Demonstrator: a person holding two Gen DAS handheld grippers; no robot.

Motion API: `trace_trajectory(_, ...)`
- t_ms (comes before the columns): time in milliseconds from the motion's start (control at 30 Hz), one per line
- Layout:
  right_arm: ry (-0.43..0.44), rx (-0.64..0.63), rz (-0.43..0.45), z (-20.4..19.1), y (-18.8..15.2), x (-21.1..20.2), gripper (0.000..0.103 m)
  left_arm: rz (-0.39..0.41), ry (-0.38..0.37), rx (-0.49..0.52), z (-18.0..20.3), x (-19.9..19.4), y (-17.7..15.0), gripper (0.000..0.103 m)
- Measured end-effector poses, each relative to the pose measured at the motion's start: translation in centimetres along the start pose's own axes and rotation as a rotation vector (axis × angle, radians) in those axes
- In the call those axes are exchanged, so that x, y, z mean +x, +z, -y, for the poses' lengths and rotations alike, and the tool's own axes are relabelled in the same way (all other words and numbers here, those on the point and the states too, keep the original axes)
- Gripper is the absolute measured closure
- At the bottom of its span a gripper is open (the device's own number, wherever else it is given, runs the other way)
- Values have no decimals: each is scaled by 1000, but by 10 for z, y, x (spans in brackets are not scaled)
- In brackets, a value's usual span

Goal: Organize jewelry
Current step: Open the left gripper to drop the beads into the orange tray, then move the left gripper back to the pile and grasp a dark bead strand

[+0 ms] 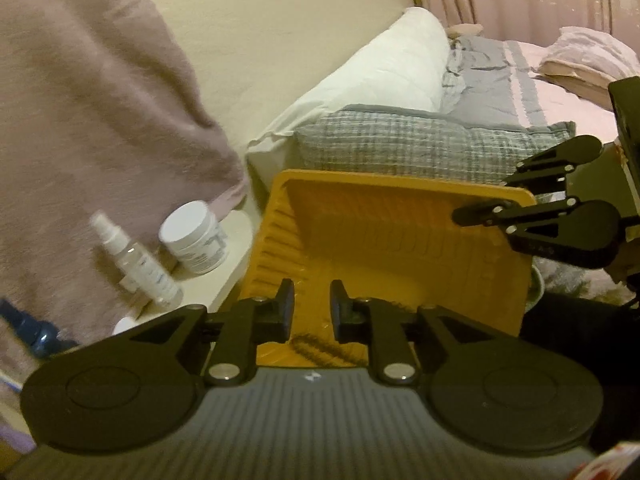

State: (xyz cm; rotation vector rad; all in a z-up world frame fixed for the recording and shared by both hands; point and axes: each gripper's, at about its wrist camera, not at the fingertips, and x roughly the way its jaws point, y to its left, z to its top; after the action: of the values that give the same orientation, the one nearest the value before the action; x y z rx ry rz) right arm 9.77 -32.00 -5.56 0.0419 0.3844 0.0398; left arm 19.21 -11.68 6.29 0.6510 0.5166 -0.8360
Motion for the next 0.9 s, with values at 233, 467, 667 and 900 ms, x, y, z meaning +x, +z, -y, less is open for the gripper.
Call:
trace_trajectory(233,1,4,-1,0,-1,-1,97,-30,106,-94,-30,-21,-35,84)
trace_trajectory(467,-3,10,-10,-1,-5,-2,97,-54,234,-209,-59,-47,-85,79)
trace_trajectory(667,-1,12,-11,0,-4,-3,97,-77,320,-319,-62,-69,-126,74)
trace_trajectory(900,0,11,-13,0,-4,-3,97,-112,313,-263,-30,-77,-168,67)
